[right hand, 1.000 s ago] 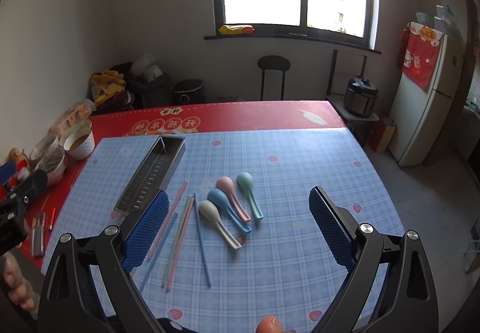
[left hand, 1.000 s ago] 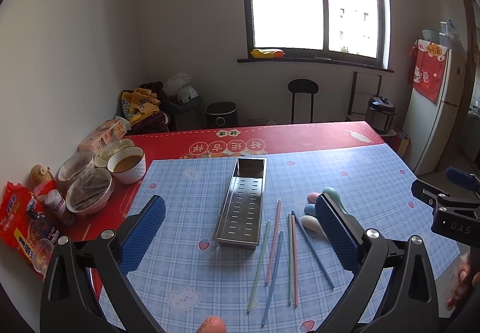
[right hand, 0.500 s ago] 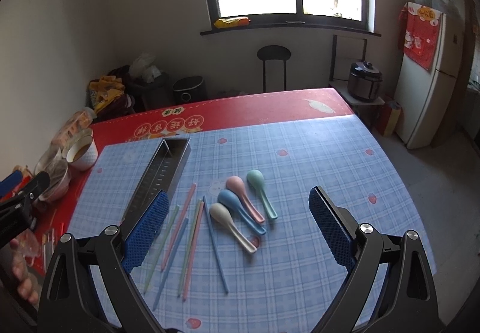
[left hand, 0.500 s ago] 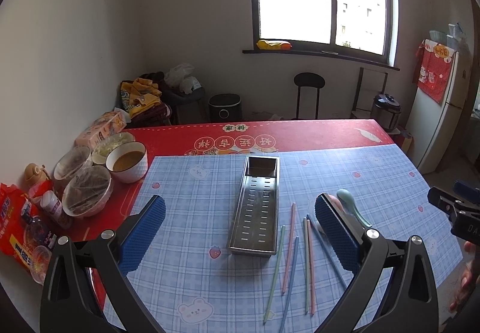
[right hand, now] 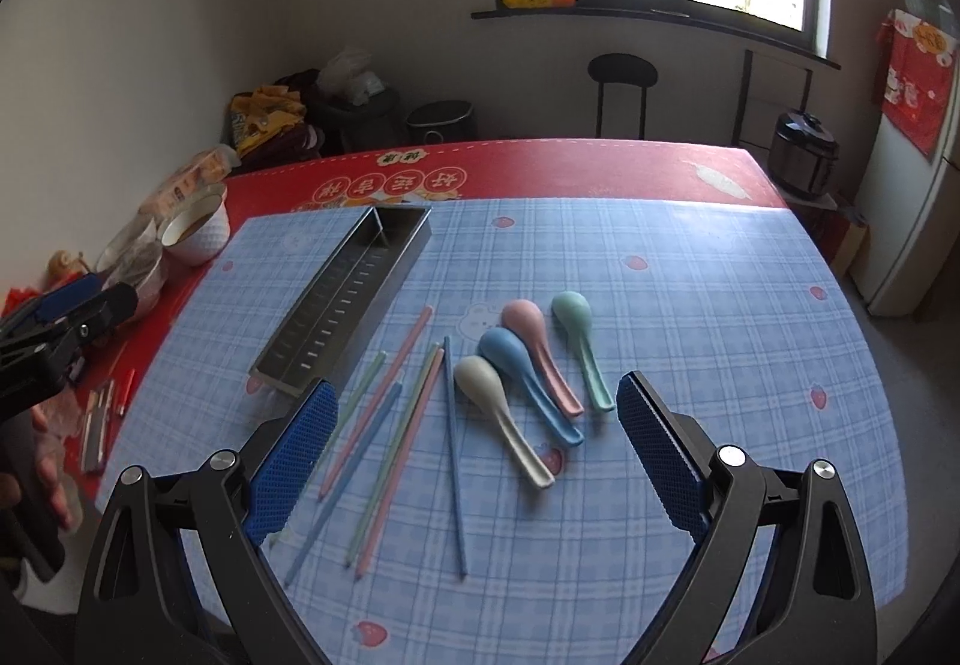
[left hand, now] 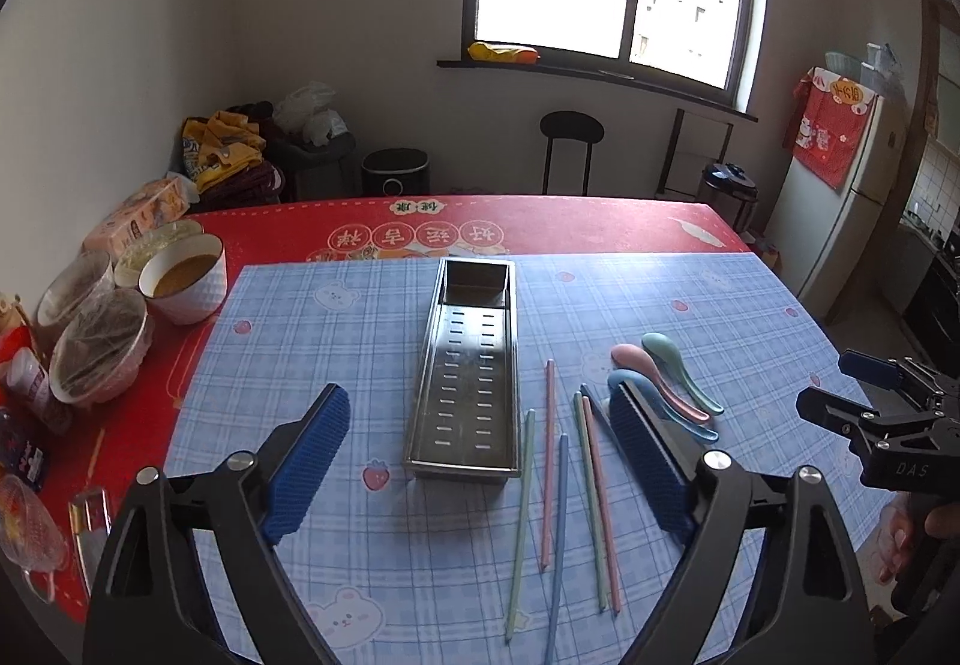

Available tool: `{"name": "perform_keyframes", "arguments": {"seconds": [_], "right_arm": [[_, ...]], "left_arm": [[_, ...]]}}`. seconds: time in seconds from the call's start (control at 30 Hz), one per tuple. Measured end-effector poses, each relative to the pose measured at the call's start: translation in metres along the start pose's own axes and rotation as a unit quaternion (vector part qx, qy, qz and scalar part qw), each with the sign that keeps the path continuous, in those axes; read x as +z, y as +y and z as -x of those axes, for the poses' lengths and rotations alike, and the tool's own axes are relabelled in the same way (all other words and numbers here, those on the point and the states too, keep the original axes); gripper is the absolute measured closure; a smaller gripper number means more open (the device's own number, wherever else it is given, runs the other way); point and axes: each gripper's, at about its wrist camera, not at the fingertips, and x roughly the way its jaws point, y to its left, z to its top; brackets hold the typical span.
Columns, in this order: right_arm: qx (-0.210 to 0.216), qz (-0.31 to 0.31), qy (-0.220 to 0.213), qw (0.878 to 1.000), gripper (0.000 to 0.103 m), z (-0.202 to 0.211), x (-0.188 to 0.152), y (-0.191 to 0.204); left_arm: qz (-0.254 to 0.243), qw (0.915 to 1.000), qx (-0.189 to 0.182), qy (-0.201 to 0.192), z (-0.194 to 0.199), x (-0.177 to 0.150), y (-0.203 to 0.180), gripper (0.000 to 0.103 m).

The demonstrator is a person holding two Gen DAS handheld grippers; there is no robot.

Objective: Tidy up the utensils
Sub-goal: 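Lower the left gripper onto a green chopstick while the right gripper approaches the beige spoon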

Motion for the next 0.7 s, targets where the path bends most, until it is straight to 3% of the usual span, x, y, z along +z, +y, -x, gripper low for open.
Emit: {"name": "perform_keyframes", "arguments": {"seconds": [0.17,0.27,0.4,0.53,0.7], "right_arm": [[0.046,0.02,0.004,0.999,0.013,-0.019,0.003,-0.032],[0.044,0.027,0.035,0.998,0.031,-0.041,-0.002,-0.04],[0.076,0.009,0.066,0.995,0.036,-0.064,-0.012,-0.042],[0.072,-0.019,0.087,0.993,0.048,-0.083,-0.019,-0.039],[0.058,-0.006,0.106,0.993,0.052,-0.095,-0.026,-0.026]], "left_arm": [[0.033,0.9988,0.008,0.034,-0.014,-0.038,-0.023,0.054],[0.052,0.9957,0.016,0.076,-0.028,-0.061,-0.028,0.069],[0.07,0.9896,-0.01,0.126,-0.048,-0.082,-0.021,0.075],[0.034,0.9864,-0.027,0.158,-0.081,-0.09,-0.018,0.086],[0.034,0.9791,-0.065,0.19,-0.12,-0.092,-0.01,0.086]]}}
